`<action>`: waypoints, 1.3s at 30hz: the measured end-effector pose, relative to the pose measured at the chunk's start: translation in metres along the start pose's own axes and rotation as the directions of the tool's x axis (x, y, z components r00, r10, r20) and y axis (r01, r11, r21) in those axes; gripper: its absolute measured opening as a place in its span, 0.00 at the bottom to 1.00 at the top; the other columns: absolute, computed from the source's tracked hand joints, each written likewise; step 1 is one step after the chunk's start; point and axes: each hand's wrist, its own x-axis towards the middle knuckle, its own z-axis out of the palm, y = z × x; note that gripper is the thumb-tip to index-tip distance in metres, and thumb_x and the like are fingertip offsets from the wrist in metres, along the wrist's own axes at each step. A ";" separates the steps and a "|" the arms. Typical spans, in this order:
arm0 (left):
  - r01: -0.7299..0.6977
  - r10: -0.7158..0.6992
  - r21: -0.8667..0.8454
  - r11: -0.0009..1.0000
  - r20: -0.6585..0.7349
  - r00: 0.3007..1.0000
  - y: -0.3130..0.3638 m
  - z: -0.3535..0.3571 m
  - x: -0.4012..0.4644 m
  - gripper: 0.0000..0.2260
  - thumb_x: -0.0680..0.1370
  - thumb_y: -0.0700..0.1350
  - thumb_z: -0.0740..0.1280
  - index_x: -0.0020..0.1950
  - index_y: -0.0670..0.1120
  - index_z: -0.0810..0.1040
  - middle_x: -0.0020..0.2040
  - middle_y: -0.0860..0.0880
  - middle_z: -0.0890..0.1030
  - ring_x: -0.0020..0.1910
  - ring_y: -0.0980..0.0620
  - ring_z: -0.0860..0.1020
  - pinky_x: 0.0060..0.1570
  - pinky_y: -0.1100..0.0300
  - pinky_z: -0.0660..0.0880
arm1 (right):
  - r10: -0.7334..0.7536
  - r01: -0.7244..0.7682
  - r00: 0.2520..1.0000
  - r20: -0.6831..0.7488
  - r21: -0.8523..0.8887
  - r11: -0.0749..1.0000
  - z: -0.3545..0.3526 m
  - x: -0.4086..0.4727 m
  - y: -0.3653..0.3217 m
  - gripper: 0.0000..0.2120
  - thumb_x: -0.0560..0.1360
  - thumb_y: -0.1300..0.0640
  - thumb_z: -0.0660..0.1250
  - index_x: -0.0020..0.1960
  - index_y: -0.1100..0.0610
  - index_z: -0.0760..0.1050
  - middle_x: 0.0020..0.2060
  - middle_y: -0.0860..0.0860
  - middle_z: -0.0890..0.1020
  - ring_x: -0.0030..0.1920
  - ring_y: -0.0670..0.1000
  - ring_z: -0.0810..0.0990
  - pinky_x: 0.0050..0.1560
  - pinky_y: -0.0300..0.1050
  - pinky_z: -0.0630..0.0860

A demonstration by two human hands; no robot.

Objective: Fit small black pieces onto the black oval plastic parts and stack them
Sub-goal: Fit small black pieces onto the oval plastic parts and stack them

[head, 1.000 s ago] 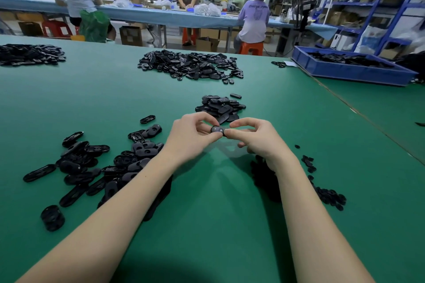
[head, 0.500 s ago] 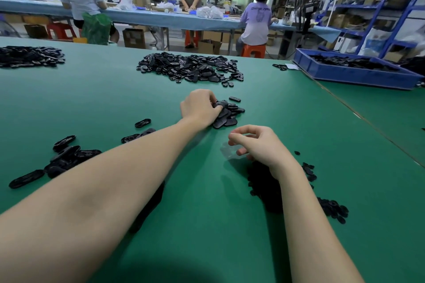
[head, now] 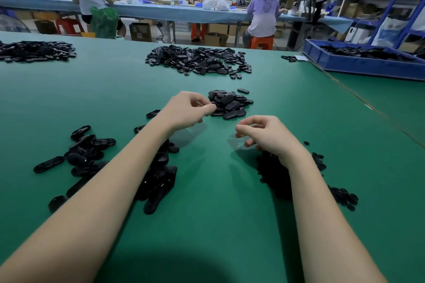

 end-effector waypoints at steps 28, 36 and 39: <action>0.088 -0.089 -0.043 0.995 -0.027 0.996 -0.034 -0.062 -0.028 0.13 0.81 0.55 0.65 0.47 0.50 0.84 0.41 0.55 0.86 0.38 0.54 0.80 0.43 0.55 0.75 | -0.489 0.666 0.731 0.475 -0.342 0.663 0.131 -0.037 -0.044 0.25 0.74 0.37 0.73 0.69 0.39 0.77 0.75 0.46 0.71 0.76 0.46 0.64 0.77 0.52 0.61; 0.046 -0.049 -0.045 0.998 -0.052 0.997 -0.031 -0.054 -0.029 0.11 0.81 0.54 0.66 0.45 0.51 0.83 0.41 0.55 0.86 0.36 0.57 0.81 0.33 0.64 0.72 | -0.463 0.619 0.774 0.432 -0.363 0.696 0.104 -0.019 -0.038 0.18 0.71 0.45 0.78 0.59 0.48 0.84 0.63 0.46 0.80 0.64 0.51 0.75 0.68 0.51 0.71; 0.041 -0.042 -0.037 0.998 -0.030 0.999 -0.031 -0.051 -0.029 0.11 0.81 0.55 0.66 0.46 0.51 0.83 0.42 0.54 0.86 0.37 0.56 0.81 0.38 0.61 0.72 | -0.423 0.577 0.803 0.420 -0.373 0.726 0.093 -0.016 -0.040 0.19 0.70 0.45 0.78 0.60 0.47 0.84 0.59 0.45 0.81 0.62 0.48 0.76 0.66 0.48 0.72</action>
